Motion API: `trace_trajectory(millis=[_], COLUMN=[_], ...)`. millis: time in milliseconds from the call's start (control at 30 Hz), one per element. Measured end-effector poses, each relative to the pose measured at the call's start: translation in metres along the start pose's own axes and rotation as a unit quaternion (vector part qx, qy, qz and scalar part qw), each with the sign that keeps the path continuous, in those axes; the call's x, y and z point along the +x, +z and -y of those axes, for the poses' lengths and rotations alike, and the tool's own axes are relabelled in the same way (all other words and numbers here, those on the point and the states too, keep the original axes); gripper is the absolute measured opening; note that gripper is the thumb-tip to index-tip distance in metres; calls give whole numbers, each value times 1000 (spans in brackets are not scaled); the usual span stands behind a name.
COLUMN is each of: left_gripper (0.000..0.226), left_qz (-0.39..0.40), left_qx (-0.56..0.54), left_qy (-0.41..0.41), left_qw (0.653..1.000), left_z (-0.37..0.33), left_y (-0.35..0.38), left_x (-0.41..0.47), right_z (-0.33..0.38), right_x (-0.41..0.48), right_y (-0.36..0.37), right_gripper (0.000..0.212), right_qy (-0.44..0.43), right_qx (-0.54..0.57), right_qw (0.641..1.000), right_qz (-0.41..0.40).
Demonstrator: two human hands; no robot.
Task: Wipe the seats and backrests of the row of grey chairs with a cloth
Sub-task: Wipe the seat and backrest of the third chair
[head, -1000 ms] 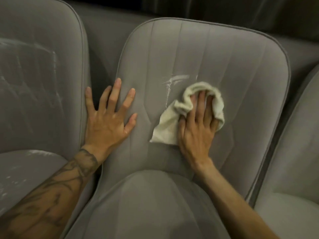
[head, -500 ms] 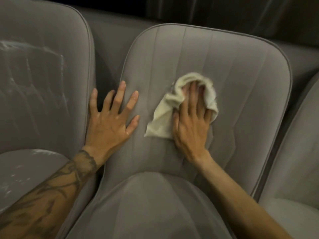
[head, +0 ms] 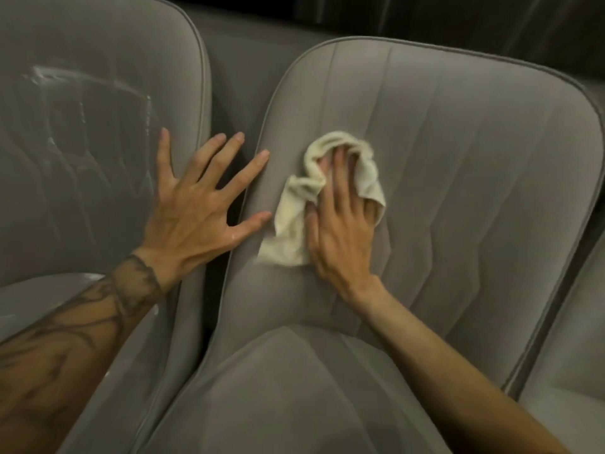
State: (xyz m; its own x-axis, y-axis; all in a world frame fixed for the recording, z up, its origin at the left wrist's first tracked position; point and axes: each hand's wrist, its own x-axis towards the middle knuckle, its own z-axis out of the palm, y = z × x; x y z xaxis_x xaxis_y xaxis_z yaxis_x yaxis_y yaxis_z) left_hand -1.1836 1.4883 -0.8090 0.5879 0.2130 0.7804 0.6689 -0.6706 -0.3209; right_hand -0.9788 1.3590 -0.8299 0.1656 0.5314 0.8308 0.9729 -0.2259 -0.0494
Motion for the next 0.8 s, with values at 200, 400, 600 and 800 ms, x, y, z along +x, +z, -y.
trace_trajectory(millis=[200, 400, 600, 800], left_gripper=[92, 91, 90, 90], left_qz=[4, 4, 0, -2], left_qx=[18, 10, 13, 14], left_qy=[-8, -9, -11, -8], left_qw=[1000, 1000, 1000, 1000], left_z=[2, -1, 0, 0], left_y=[4, 2, 0, 1], left_x=[-2, 0, -1, -3], right_z=[-35, -2, -38, -21], right_x=[33, 4, 30, 34], right_y=[-14, 8, -22, -9], right_gripper=[63, 65, 62, 64], right_qy=[-69, 29, -64, 13], right_qx=[-51, 15, -76, -49], right_qw=[996, 999, 995, 997], right_qz=[-15, -14, -18, -50])
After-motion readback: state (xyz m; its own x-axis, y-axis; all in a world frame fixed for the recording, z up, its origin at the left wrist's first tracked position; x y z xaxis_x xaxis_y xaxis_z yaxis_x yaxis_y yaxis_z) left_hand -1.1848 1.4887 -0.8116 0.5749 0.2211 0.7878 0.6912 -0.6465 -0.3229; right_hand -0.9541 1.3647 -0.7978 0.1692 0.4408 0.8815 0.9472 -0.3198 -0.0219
